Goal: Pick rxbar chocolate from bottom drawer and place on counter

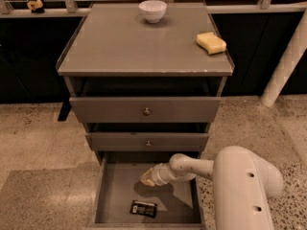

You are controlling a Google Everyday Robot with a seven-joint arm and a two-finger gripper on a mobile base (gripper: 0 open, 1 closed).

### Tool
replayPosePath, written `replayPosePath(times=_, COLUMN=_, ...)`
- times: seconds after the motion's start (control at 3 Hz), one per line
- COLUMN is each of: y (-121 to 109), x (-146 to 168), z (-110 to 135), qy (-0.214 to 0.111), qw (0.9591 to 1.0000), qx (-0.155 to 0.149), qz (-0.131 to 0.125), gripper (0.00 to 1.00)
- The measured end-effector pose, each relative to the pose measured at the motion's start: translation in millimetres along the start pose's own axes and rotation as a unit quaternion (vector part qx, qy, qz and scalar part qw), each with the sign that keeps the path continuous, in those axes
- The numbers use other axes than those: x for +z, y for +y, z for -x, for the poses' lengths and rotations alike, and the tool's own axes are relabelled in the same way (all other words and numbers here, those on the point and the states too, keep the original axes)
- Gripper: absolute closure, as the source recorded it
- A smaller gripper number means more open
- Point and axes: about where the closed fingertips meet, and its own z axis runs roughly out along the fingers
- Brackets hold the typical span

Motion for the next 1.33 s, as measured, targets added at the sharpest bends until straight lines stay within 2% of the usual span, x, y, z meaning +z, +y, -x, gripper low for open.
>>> replayPosePath(times=0.33, y=3.0, x=-3.9, z=6.8, qy=0.001, qw=1.0, qx=-0.005, qz=0.002, gripper=1.0)
replayPosePath(times=0.67, y=3.0, x=-3.9, z=6.8, qy=0.001, qw=1.0, qx=-0.005, qz=0.002, gripper=0.82)
replayPosePath(times=1.33, y=3.1, x=-3.8, z=6.8, qy=0.001, qw=1.0, qx=-0.005, qz=0.002, gripper=0.35)
